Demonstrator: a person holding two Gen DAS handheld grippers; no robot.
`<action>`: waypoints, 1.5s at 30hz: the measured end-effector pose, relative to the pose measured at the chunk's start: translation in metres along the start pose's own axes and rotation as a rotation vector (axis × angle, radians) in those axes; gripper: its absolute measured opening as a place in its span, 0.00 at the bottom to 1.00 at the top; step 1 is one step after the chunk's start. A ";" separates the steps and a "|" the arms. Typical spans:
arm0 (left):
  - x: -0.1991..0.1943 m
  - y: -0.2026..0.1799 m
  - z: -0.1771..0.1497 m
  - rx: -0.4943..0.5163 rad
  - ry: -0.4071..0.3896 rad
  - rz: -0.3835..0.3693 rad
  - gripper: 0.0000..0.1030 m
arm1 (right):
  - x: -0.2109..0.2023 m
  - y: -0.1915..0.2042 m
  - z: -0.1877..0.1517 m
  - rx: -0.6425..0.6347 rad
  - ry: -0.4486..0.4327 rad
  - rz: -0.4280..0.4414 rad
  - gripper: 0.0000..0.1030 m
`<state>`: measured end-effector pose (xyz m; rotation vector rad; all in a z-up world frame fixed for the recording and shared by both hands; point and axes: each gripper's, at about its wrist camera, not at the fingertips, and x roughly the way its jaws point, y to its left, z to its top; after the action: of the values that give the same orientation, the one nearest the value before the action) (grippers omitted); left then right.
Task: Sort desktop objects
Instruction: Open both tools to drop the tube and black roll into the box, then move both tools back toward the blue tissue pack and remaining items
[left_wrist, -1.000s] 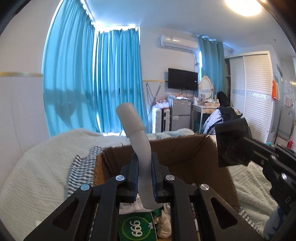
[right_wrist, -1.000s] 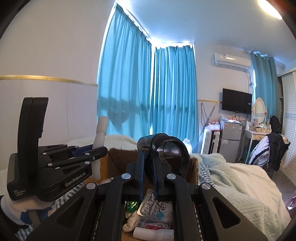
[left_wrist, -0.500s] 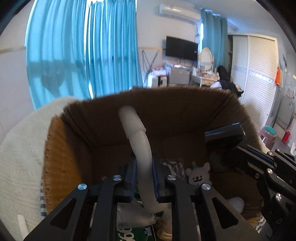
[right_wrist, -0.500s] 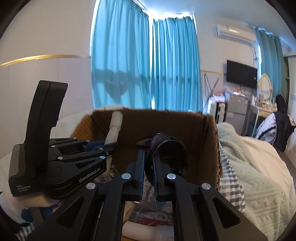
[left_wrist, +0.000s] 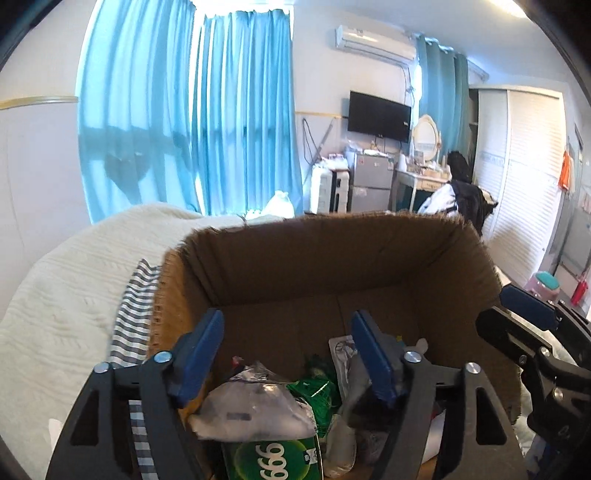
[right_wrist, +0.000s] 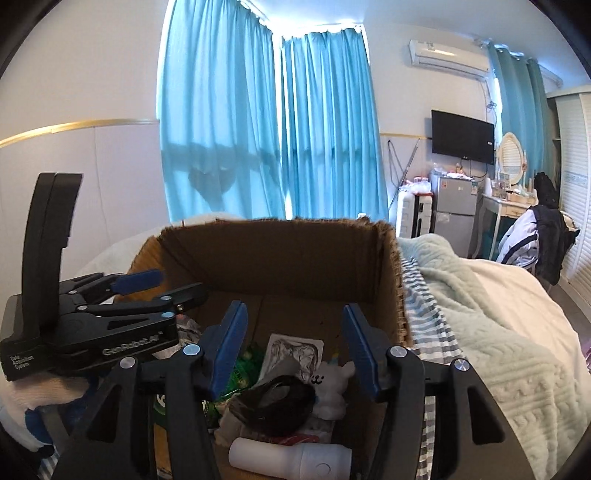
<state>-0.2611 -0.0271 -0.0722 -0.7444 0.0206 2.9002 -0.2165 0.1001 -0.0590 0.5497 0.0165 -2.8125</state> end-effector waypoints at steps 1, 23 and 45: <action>-0.004 0.001 0.001 -0.003 -0.006 -0.001 0.73 | -0.003 -0.001 0.001 0.004 -0.006 -0.001 0.53; -0.085 0.005 0.023 -0.029 -0.200 0.126 1.00 | -0.085 -0.009 0.029 0.052 -0.144 -0.124 1.00; -0.119 0.028 -0.035 -0.055 -0.047 0.266 1.00 | -0.127 0.027 0.002 0.011 -0.125 -0.081 1.00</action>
<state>-0.1456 -0.0726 -0.0465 -0.7335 0.0374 3.1821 -0.0966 0.1077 -0.0086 0.3836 -0.0016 -2.9223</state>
